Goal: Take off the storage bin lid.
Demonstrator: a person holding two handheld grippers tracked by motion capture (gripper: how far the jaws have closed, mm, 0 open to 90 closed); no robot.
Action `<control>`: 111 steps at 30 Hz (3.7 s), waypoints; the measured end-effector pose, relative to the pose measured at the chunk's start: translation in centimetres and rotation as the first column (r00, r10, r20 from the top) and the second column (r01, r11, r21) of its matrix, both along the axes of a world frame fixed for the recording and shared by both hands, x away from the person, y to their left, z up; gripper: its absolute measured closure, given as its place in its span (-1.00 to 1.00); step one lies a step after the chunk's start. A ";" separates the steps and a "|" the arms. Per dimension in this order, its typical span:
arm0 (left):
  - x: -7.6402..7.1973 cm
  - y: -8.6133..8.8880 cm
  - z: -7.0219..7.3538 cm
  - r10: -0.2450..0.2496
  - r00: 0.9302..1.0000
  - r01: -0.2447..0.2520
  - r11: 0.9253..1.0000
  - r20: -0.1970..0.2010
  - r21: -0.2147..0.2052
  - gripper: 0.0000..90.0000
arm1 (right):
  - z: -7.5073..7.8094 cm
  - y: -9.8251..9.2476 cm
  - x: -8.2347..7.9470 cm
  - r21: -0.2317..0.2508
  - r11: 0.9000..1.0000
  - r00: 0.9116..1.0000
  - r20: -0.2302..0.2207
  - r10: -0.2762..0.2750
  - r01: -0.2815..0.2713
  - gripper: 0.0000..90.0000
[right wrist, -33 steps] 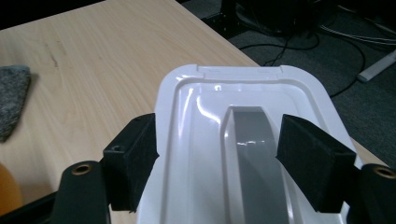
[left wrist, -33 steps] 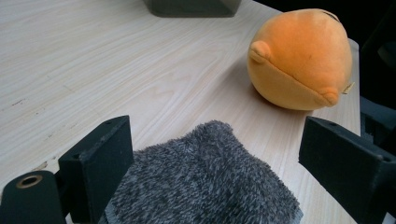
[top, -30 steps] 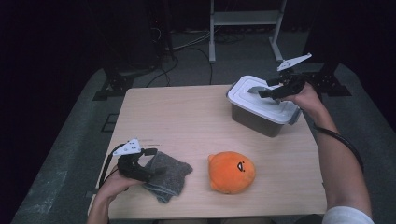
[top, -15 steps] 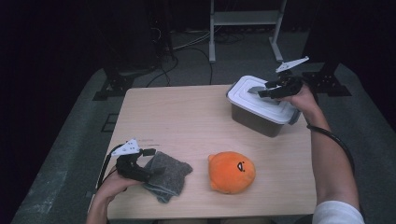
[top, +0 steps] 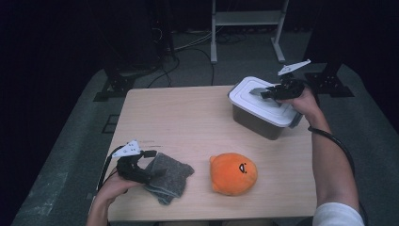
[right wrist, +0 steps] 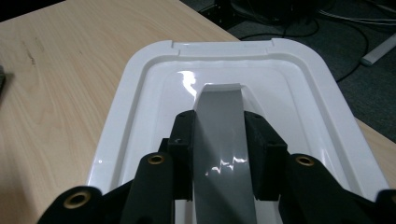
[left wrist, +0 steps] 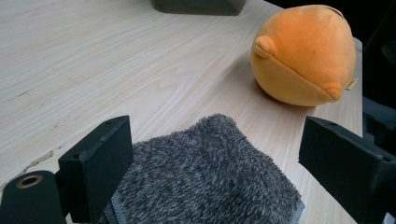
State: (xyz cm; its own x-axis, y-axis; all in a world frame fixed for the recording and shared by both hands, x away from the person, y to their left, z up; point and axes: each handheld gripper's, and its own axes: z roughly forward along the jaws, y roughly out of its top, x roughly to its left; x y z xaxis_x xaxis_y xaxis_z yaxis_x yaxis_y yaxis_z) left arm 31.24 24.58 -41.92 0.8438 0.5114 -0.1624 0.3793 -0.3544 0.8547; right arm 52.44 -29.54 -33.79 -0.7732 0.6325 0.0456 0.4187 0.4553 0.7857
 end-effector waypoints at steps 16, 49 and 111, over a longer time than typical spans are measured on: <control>-0.1 -0.2 0.0 -0.004 1.000 0.004 1.000 -0.002 0.003 -0.80 | 0.2 1.7 -1.4 -0.011 0.994 0.994 -0.004 0.109 -0.109 0.46; -0.3 -0.3 -0.1 -0.009 1.000 0.009 1.000 -0.005 0.010 -0.80 | 0.5 9.2 -3.3 -0.044 0.931 0.932 -0.011 0.362 -0.362 0.46; -0.4 -0.5 -0.2 -0.021 1.000 0.021 1.000 -0.015 0.015 -0.81 | 0.7 14.8 -5.7 -0.061 0.835 0.838 -0.032 0.545 -0.546 0.46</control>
